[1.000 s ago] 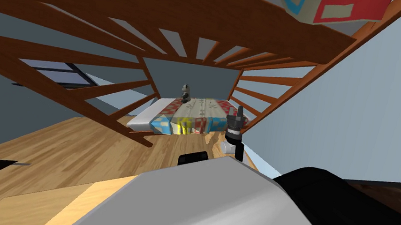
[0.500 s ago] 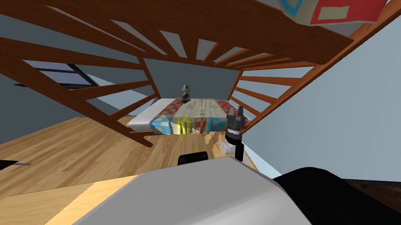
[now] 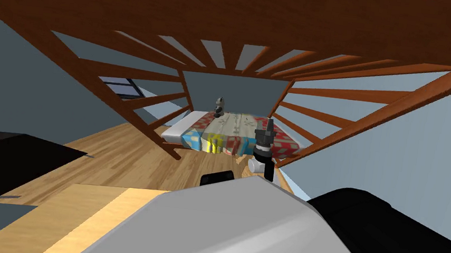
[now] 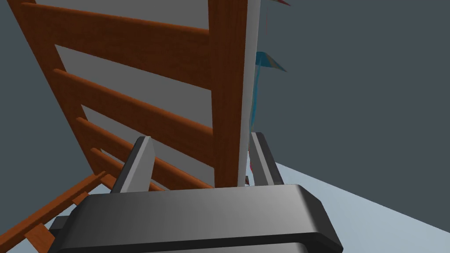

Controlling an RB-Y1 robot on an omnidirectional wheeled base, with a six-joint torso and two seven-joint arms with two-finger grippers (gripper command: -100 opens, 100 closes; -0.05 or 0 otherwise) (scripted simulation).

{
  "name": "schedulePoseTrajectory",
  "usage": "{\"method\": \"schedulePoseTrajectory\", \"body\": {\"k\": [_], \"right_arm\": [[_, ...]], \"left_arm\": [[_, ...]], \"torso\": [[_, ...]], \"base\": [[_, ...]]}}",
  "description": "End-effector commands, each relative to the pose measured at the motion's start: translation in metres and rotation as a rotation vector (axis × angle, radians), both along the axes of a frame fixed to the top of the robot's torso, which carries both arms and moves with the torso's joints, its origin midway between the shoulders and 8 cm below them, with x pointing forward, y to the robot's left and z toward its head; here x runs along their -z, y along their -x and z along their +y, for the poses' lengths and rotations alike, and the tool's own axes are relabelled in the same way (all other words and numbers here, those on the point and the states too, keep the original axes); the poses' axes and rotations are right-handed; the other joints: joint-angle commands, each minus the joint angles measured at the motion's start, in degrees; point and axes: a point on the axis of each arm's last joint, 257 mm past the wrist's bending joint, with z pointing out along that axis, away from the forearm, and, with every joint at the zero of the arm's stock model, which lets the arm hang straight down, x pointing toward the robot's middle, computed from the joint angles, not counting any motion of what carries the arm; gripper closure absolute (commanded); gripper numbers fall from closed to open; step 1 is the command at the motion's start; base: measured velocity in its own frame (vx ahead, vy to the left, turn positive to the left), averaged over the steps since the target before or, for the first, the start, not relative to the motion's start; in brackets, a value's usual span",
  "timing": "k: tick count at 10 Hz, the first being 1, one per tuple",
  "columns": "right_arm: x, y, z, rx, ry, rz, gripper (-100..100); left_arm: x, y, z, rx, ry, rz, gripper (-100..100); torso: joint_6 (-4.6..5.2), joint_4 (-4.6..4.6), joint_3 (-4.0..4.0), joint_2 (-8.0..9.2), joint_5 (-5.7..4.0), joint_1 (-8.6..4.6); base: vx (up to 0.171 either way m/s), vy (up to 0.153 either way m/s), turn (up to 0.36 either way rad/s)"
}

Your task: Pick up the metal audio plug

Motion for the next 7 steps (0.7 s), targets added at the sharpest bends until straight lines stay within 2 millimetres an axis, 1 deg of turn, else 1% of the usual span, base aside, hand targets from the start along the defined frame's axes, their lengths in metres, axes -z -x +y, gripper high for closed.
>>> {"method": "schedulePoseTrajectory", "body": {"k": [1,3,5,6,7], "right_arm": [[0.0,0.0,0.0,0.0,0.0,0.0,0],[0.0,0.0,0.0,0.0,0.0,0.0,0],[0.0,0.0,0.0,0.0,0.0,0.0,0],[0.0,0.0,0.0,0.0,0.0,0.0,0],[0.0,0.0,0.0,0.0,0.0,0.0,0]], "left_arm": [[-0.004,-0.009,-0.002,0.056,-0.001,0.0,100],[-0.009,-0.02,-0.005,0.124,-0.002,0.0,100],[-0.015,-0.031,-0.008,0.193,-0.004,-0.001,100],[-0.013,-0.029,-0.006,0.17,-0.003,-0.001,100],[-0.013,-0.029,-0.006,0.175,-0.003,0.001,0]], "torso": [[0.0,0.0,0.0,0.0,0.0,0.0],[-0.02,-0.01,-0.02,-0.02,0.0,-0.16],[-0.01,-0.03,-0.07,-0.12,0.01,-0.04],[-0.02,-0.03,-0.05,-0.06,0.01,-0.01],[0.08,0.03,0.09,0.17,0.03,-0.01]], "base": [[0.135,0.01,0.354],[0.143,-0.001,0.328],[0.156,0.018,0.376],[0.056,0.002,0.072],[0.011,-0.001,-0.013]]}}
